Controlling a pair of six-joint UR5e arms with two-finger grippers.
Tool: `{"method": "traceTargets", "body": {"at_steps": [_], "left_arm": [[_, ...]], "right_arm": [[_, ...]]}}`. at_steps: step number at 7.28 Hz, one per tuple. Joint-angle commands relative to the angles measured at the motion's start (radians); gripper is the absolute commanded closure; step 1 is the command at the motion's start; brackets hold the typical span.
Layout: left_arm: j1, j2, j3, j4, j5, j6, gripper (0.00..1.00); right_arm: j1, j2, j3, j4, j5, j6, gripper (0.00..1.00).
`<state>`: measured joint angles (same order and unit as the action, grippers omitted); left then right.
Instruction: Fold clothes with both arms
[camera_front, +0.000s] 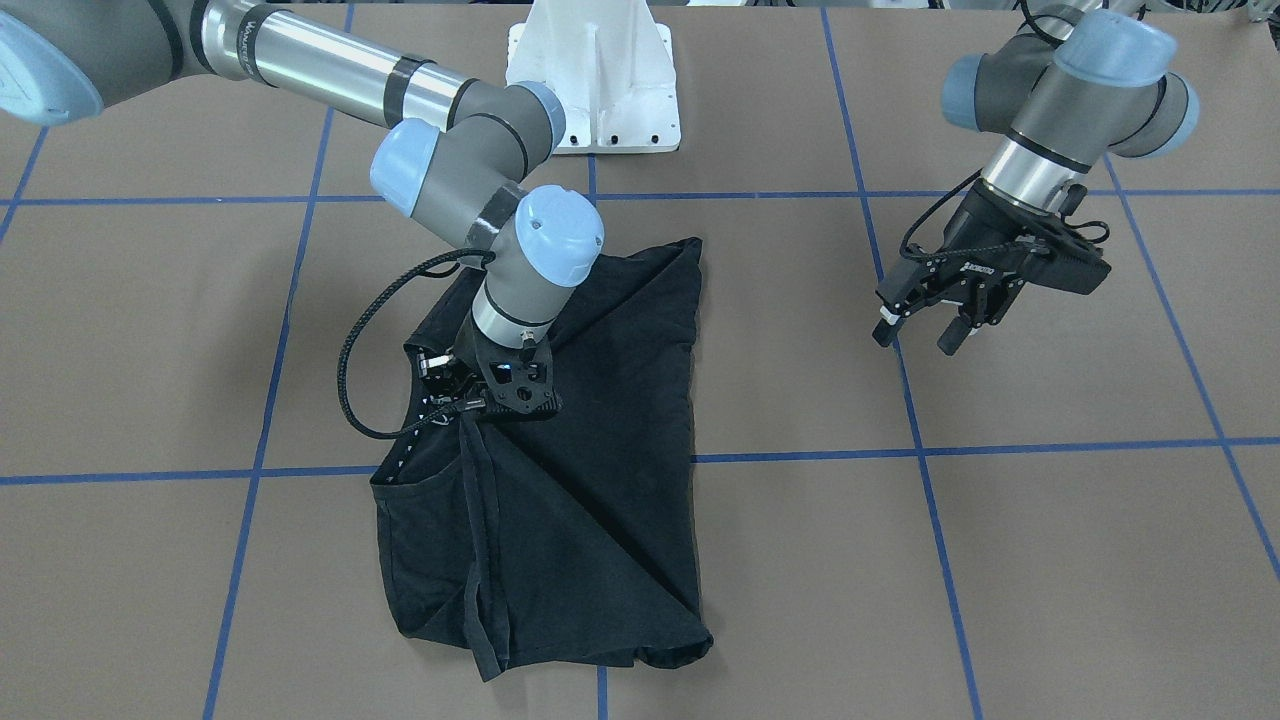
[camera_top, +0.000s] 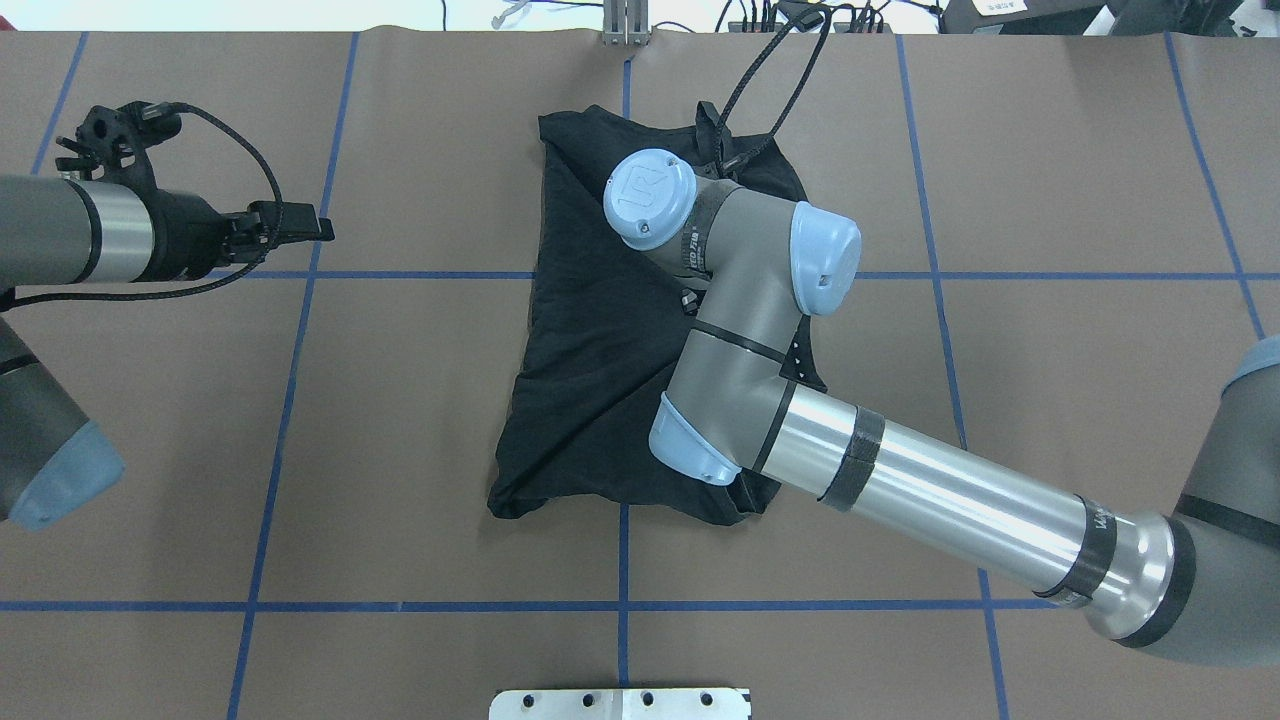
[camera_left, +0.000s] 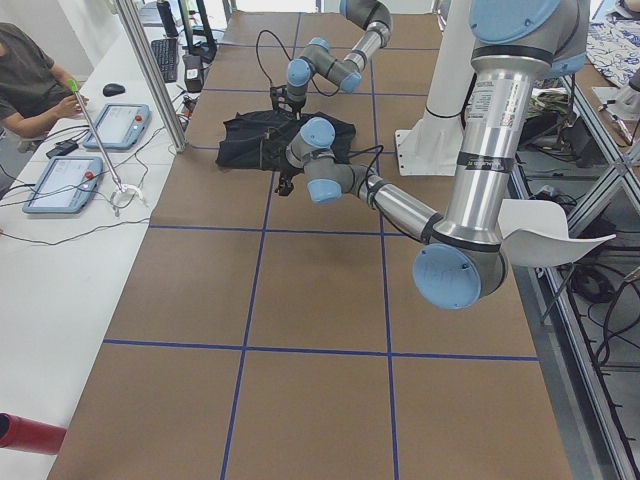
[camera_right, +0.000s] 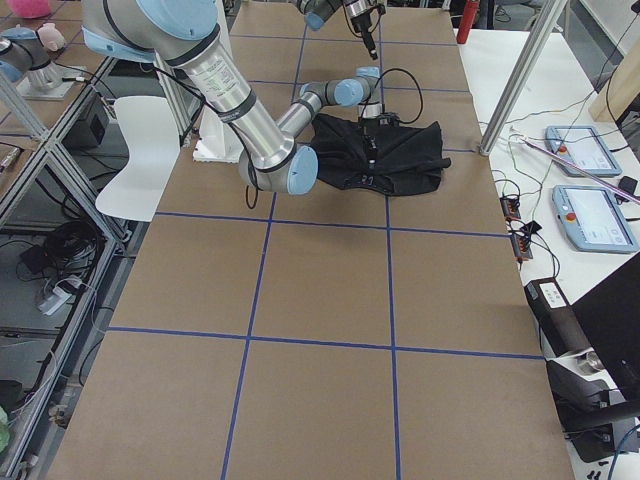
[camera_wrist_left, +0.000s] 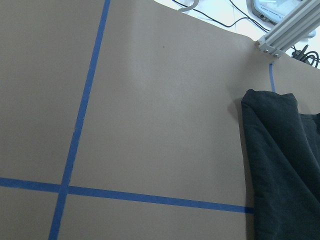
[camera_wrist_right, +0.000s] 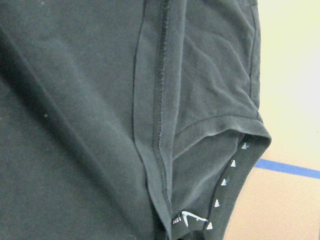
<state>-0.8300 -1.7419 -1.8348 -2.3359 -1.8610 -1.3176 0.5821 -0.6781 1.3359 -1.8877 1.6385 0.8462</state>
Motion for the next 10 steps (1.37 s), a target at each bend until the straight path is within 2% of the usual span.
{"method": "traceTargets", "body": {"at_steps": [1, 3, 5, 6, 7, 9, 10], "left_arm": [[0.000, 0.001, -0.004, 0.001, 0.000, 0.000, 0.01], [0.000, 0.001, -0.004, 0.001, 0.000, 0.000, 0.01], [0.000, 0.001, -0.001, 0.001, 0.000, 0.000, 0.01], [0.000, 0.001, -0.001, 0.001, 0.000, 0.000, 0.01], [0.000, 0.001, -0.001, 0.001, -0.001, 0.000, 0.01], [0.000, 0.001, -0.001, 0.001, -0.001, 0.000, 0.01], [0.000, 0.001, -0.001, 0.001, -0.001, 0.000, 0.01]], "right_arm": [[0.019, 0.006, 0.012, -0.002, 0.024, -0.004, 0.00], [0.010, -0.014, 0.119, -0.011, 0.060, 0.083, 0.00], [-0.106, -0.149, 0.288, -0.016, 0.055, 0.160, 0.00], [-0.125, -0.187, 0.348, -0.016, 0.057, 0.201, 0.00], [-0.157, -0.234, 0.420, -0.011, 0.063, 0.331, 0.02], [-0.203, -0.233, 0.434, -0.001, 0.061, 0.511, 0.09], [-0.205, -0.242, 0.430, 0.048, 0.061, 0.569, 0.09]]}}
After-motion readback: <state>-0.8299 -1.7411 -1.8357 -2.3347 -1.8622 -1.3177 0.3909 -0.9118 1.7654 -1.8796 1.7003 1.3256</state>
